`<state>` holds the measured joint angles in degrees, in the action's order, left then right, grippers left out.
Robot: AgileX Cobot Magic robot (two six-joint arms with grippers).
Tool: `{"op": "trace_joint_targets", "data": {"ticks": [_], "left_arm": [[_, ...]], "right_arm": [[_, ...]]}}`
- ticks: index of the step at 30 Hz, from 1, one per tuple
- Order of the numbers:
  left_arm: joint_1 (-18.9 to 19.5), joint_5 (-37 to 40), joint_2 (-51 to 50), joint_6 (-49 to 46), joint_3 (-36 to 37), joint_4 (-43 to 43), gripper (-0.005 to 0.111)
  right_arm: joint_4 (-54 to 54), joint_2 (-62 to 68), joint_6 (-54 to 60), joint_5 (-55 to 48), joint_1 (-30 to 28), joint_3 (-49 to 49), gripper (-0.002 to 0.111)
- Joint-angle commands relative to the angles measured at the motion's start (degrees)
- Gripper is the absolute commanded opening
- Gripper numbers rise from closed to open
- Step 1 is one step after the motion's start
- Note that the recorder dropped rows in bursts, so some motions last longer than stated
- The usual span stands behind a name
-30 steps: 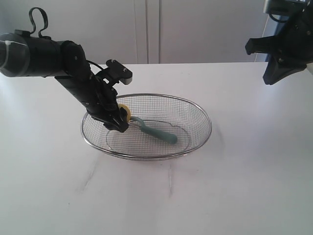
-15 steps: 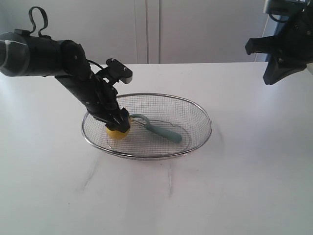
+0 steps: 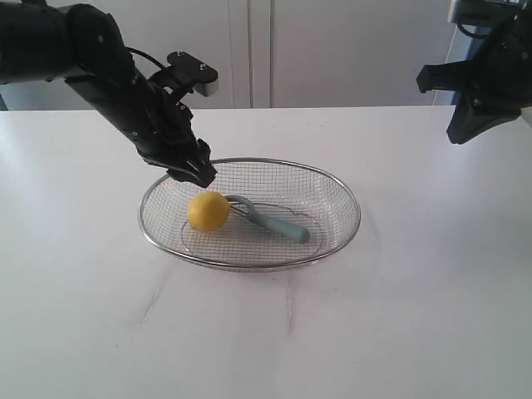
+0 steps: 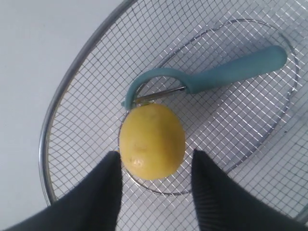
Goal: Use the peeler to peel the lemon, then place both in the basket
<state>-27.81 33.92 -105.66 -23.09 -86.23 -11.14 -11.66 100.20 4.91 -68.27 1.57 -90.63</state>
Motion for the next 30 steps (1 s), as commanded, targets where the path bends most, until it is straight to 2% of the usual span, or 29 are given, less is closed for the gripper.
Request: {"op": "trace_joint_targets", "data": {"ticks": [1,6,15,20,27,30], "left_arm": [[-0.2,2.9,1.2,4.3,-0.2,-0.8,0.028],[-0.2,5.6,1.3,8.2,-0.2,-0.8,0.0],[-0.2,9.2,3.4,13.8,-0.2,0.2,0.0],[0.1,12.1,4.7,20.1,-0.2,6.1,0.0],[5.4,21.5,5.7,21.9,-0.2,7.1,0.0],[8.2,23.3,6.7,22.2,-0.2,7.1,0.0]], "right_arm": [[0.1,-0.7,-0.2,0.5,-0.5,0.0,0.0],[0.1,-0.7,-0.2,0.5,-0.5,0.0,0.0],[0.1,-0.7,-0.2,0.7,-0.5,0.0,0.0],[0.1,-0.7,-0.2,0.8,-0.5,0.0,0.0],[0.1,-0.7,-0.2,0.9,-0.5,0.0,0.0],[0.1,-0.7,-0.2,1.2,-0.5,0.0,0.0]]}}
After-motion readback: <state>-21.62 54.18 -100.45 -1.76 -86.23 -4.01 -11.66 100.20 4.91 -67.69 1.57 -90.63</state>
